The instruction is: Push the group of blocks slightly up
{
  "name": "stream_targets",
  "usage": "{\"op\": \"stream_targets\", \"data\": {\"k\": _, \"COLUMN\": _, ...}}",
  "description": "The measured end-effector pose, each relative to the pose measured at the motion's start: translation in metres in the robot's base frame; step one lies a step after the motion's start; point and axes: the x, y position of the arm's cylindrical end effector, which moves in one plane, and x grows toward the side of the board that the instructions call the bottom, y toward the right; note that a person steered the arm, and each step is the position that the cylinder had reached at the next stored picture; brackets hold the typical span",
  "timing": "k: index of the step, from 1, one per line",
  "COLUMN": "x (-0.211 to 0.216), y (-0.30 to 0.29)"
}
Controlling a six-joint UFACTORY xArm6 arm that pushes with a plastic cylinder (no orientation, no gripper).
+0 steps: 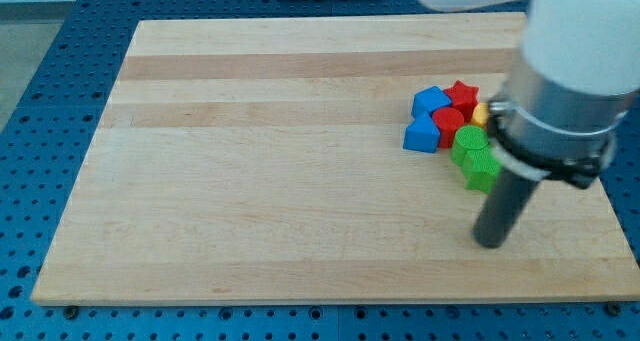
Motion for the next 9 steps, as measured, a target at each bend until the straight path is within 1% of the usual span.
{"op": "stream_targets", "data": {"k": 1, "x": -0.014, "y": 0.037}}
{"op": "stream_targets", "data": {"k": 2, "x": -0.043, "y": 0.039}}
{"op": "stream_targets", "data": {"k": 4, "x": -0.094, "y": 0.034}}
{"op": "stream_targets", "data": {"k": 5, "x": -0.116, "y": 0.021}}
{"op": "stream_targets", "data": {"k": 6, "x": -0.131, "y": 0.008}}
{"op": "stream_targets", "data": {"k": 7, "x": -0.14, "y": 0.005}}
{"op": "stream_targets", "data": {"k": 9, "x": -0.177, "y": 0.004}}
